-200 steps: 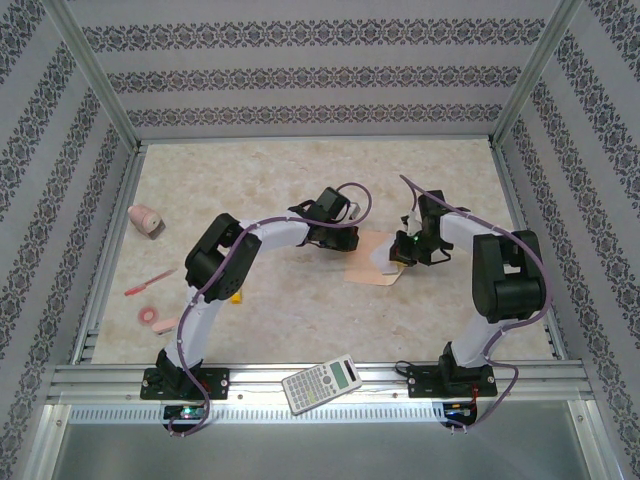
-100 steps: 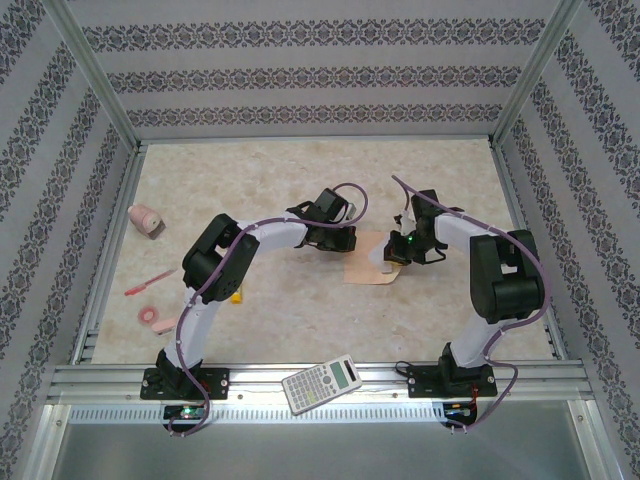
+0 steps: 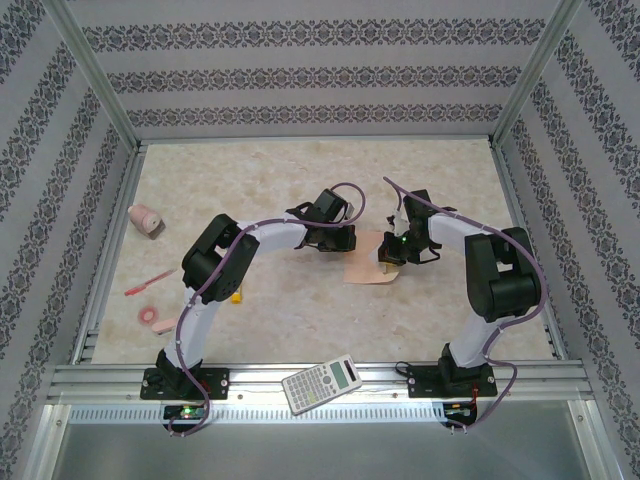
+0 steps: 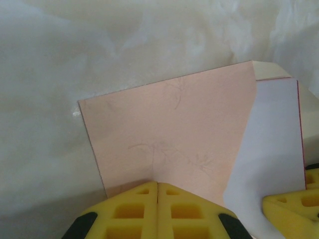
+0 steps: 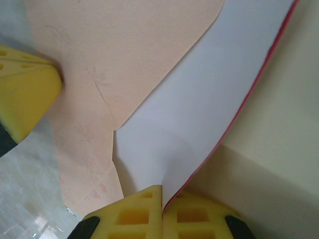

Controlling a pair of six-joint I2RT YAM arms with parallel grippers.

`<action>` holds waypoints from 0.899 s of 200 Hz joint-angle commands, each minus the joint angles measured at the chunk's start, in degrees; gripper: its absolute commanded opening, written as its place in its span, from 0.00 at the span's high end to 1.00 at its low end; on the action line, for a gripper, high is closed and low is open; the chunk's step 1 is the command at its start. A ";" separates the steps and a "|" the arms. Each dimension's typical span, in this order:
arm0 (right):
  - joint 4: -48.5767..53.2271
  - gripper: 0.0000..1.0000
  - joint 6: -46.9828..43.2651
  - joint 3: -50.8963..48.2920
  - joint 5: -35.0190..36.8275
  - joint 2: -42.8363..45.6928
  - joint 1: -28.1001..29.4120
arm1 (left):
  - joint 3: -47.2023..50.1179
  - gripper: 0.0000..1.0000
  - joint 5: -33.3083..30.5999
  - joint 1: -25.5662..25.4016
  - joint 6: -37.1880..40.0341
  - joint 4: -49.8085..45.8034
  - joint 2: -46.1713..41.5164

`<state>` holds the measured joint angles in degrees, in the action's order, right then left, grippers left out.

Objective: Place the letter into the envelope and seal it

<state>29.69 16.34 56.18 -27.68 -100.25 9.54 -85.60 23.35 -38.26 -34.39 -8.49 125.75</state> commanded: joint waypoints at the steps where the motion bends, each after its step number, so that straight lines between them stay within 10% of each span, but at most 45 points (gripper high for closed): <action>1: 0.14 0.95 0.22 0.73 1.79 0.15 0.65 | 1.05 1.00 -0.15 -0.32 -0.58 -0.05 -1.58; 61: 2.07 0.69 1.41 1.31 6.69 2.99 -0.20 | 1.29 1.00 0.01 -0.24 0.24 -0.26 -1.78; 180: 1.67 0.64 4.04 4.69 9.73 -0.33 -1.54 | 0.72 1.00 0.29 -0.06 1.52 -1.02 -1.66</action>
<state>30.33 19.00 59.09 -20.62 -99.11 8.36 -85.23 23.55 -38.26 -34.44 -8.23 125.62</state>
